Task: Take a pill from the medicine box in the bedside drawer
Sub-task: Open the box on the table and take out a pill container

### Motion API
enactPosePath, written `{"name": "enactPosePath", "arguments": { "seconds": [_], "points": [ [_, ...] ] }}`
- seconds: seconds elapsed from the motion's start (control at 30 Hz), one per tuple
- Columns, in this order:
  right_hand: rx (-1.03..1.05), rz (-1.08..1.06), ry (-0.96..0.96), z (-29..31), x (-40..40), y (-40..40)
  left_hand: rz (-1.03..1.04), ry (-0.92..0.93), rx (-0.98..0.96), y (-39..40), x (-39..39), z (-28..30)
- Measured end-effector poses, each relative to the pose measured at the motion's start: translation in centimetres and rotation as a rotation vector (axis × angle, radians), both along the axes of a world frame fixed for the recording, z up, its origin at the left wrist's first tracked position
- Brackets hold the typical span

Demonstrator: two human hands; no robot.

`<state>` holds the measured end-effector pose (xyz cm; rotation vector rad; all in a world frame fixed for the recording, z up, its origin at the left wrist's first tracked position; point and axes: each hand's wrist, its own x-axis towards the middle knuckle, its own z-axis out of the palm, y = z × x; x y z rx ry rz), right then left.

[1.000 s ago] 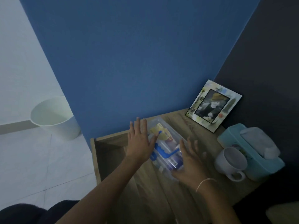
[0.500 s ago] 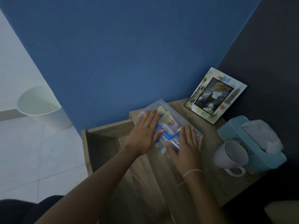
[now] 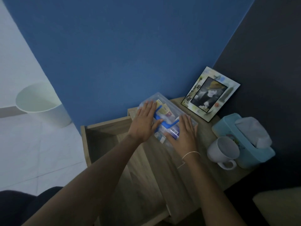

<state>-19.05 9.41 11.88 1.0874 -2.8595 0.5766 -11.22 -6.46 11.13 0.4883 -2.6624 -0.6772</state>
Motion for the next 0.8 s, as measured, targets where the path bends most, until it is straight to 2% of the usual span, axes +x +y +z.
{"name": "enactPosePath", "arguments": {
  "seconds": [0.1, 0.17, 0.37, 0.8],
  "points": [
    [-0.138, -0.047, -0.005, -0.3, 0.3, 0.7, 0.250, 0.263, 0.201, 1.6, 1.3, -0.6],
    [-0.171, -0.048, -0.027, -0.9, 0.8, 1.1, 0.336, 0.307, 0.309, 2.6, 1.7, -1.1],
    [-0.151, -0.026, -0.009, -2.0, 1.1, 1.3, 0.404, 0.186, 0.785, 4.0, 1.5, -0.9],
    [-0.149, -0.051, 0.071, -2.9, 1.2, 1.2, 0.401, 0.025, 1.064, 3.2, 0.6, 0.0]
  ]
}}
